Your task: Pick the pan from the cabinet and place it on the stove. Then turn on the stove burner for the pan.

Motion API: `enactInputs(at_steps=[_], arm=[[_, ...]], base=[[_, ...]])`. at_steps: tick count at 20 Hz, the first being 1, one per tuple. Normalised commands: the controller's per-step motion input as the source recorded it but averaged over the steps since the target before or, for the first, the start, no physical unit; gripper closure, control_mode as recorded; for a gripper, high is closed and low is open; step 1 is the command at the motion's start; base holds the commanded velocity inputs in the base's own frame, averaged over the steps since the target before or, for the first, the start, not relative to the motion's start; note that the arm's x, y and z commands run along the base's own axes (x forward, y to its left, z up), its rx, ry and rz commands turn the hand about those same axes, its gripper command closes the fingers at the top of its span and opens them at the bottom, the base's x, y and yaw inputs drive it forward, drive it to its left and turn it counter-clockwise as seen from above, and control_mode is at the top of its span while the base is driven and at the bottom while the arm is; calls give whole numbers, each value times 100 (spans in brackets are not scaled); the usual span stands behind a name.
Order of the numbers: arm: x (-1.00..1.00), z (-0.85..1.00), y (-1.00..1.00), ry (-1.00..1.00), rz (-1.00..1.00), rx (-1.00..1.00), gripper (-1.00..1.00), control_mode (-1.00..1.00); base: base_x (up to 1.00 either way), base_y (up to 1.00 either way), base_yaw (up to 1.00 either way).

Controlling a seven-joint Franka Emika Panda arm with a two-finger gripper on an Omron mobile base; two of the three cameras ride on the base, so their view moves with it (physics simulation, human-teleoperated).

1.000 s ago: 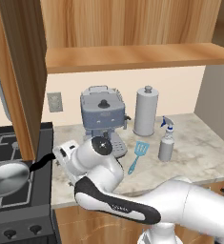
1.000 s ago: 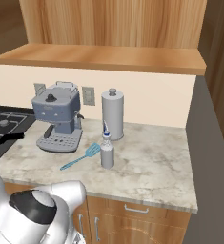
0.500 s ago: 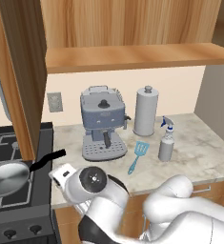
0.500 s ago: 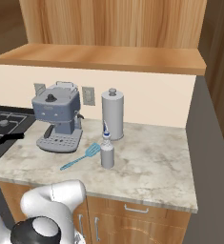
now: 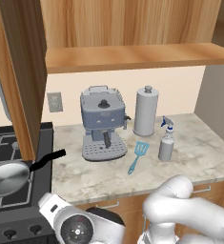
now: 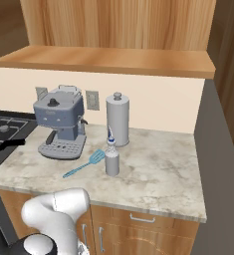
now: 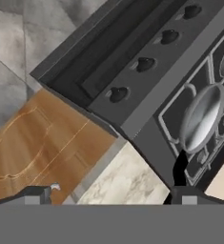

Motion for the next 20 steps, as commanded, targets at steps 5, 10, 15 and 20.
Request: enactInputs(at_steps=[5,10,15,20], arm=[[-2,-17,8,-4,0,-18,-100,-100],[-17,-10,28,-15,0,-22,-100,-100],[-13,-15,37,-18,2,-23,-100,-100],[-3,-21,31,-22,3,-18,-100,-100]], base=[[0,0,0],[0,0,0],[0,0,0],[0,0,0]])
